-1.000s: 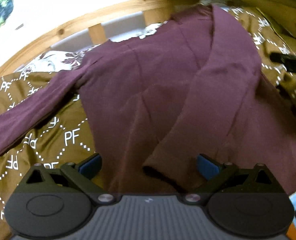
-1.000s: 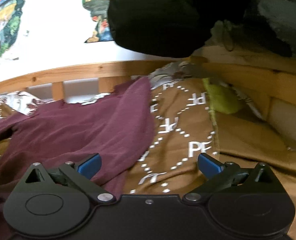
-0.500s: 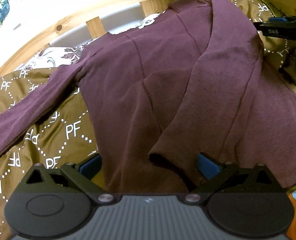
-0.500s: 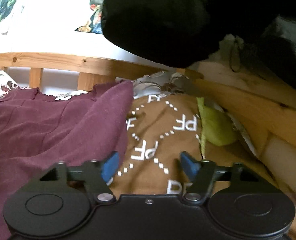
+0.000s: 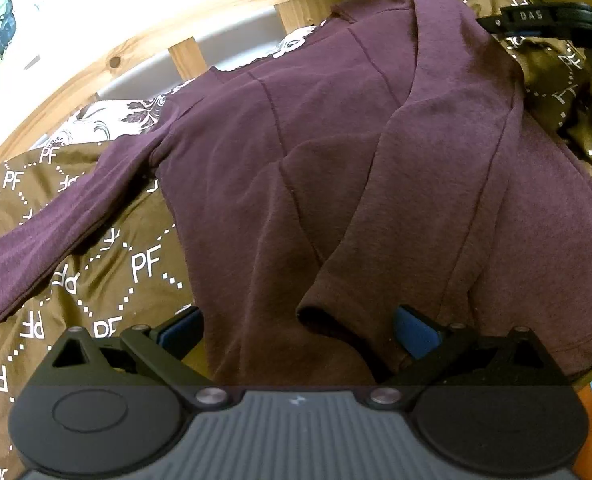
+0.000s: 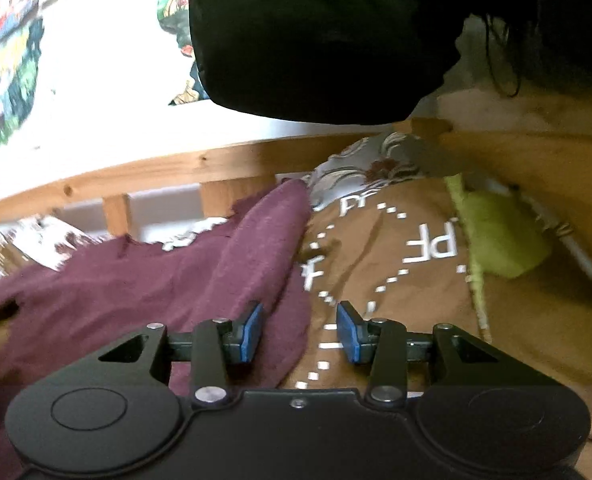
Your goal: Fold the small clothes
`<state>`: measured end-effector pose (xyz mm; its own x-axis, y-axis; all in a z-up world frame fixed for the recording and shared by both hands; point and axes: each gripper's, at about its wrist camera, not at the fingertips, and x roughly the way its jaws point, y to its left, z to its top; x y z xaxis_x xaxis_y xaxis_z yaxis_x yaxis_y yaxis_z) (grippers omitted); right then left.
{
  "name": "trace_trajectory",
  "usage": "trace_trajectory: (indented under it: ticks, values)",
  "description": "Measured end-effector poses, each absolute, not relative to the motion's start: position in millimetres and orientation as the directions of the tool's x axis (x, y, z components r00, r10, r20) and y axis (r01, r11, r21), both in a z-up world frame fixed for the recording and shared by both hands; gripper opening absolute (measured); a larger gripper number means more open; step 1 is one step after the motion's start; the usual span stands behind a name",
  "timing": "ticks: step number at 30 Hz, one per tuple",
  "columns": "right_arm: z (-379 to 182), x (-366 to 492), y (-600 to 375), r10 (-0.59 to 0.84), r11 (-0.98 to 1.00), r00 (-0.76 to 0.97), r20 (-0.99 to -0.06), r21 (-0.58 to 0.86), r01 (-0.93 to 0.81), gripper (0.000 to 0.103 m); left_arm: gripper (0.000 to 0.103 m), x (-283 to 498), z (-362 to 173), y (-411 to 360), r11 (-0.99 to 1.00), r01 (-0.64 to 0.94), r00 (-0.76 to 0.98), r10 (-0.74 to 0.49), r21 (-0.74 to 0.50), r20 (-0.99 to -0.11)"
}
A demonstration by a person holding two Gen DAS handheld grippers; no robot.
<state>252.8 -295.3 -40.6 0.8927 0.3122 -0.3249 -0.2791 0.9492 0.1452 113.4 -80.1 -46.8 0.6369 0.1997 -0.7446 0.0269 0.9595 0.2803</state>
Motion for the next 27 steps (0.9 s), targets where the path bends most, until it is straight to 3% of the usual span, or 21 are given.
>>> trace_trajectory:
  ticks: [13,21,22,23,24,27]
  values:
    - [-39,261,-292,0.387,0.920,0.861,-0.330,0.192,-0.341,0.043,0.102,114,-48,-80,0.958,0.030,0.638,0.202,0.286,-0.743]
    - [-36,256,-279,0.388,0.922,0.861,-0.328,0.137,-0.363,0.051,0.102,113,-48,-82,0.956,0.035,0.641,0.202,0.291,-0.740]
    - [-37,258,-277,0.377,0.926,0.860,-0.344,0.121,-0.358,0.046,0.102,113,-48,-82,0.955,0.036,0.644,0.203,0.294,-0.738]
    - [-39,259,-274,0.363,0.931,0.859,-0.360,0.104,-0.350,0.019,0.102,112,-49,-83,0.954,0.037,0.648,0.205,0.299,-0.734]
    - [-41,260,-272,0.343,0.938,0.863,-0.370,0.093,-0.333,0.005,0.102,112,-48,-84,0.952,0.038,0.650,0.206,0.303,-0.731]
    - [-38,257,-279,0.317,0.948,0.886,-0.339,0.124,-0.292,0.005,0.102,112,-49,-85,0.952,0.040,0.656,0.205,0.305,-0.726]
